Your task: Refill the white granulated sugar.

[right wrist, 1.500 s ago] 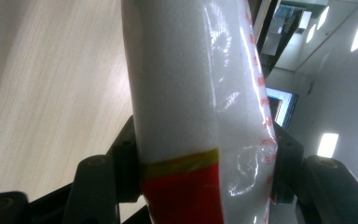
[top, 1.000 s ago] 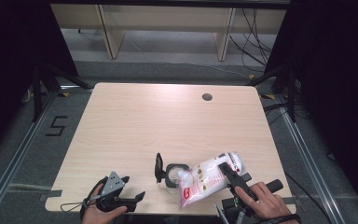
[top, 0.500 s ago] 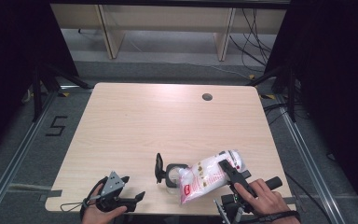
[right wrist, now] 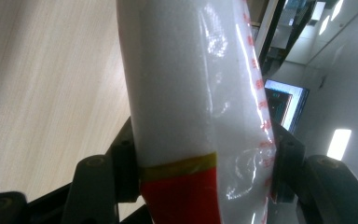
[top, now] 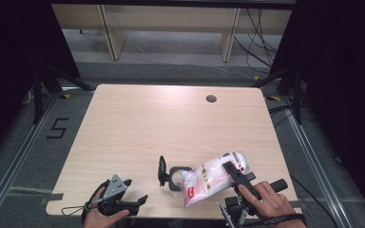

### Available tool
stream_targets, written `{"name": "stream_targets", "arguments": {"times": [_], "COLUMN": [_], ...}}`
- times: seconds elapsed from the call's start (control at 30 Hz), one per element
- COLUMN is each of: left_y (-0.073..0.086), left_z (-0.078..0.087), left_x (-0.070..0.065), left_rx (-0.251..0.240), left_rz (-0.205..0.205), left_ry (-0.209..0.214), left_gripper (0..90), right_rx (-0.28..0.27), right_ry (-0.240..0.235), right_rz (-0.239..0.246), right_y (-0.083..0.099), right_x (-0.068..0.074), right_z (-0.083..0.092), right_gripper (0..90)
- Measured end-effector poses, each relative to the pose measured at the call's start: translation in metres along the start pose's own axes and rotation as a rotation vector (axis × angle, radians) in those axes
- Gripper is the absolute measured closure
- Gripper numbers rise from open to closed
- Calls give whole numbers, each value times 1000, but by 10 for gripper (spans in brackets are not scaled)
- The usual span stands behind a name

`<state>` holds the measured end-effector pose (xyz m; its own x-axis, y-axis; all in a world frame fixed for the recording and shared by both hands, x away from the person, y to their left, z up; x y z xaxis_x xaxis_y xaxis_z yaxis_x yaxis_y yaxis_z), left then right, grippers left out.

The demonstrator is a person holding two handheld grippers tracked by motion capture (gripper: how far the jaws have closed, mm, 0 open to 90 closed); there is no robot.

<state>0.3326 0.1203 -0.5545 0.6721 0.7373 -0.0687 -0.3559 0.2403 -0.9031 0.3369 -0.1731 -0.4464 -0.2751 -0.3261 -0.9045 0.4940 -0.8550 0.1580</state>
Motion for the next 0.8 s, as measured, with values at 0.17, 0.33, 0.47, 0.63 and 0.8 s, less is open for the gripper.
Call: {"name": "stream_targets", "arguments": {"times": [0.17, 0.33, 0.47, 0.63, 0.8], "left_y": [1, 0, 1, 1, 0], "left_z": [0, 0, 0, 0, -1], "left_x": [-1, -1, -1, -1, -1], "left_rx": [0, 0, 1, 3, -7], "left_rz": [25, 24, 24, 23, 12], "left_ry": [-5, -5, -5, -4, -4], "left_gripper": [188, 188, 188, 188, 188], "right_rx": [29, -1, 25, 34, 24], "right_ry": [-7, 8, -21, -15, -8], "right_rz": [-59, -9, -4, -30, 5], "right_y": [2, 0, 3, 4, 4], "right_x": [3, -3, -3, -1, -4], "right_z": [1, -1, 0, -1, -4], "right_gripper": [437, 435, 432, 432, 432]}}
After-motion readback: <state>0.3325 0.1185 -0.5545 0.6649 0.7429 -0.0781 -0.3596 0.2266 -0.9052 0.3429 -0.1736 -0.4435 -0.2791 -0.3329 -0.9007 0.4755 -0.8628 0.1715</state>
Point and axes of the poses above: each handheld gripper's, and its own axes: z roughly backward along the jaws, y roughly out of its underside, x roughly to its left, the point moved 9 cm from there along -z, roughly forward along the jaws, and after that the axes turned 9 degrees about -x, right-handed, at the moved point
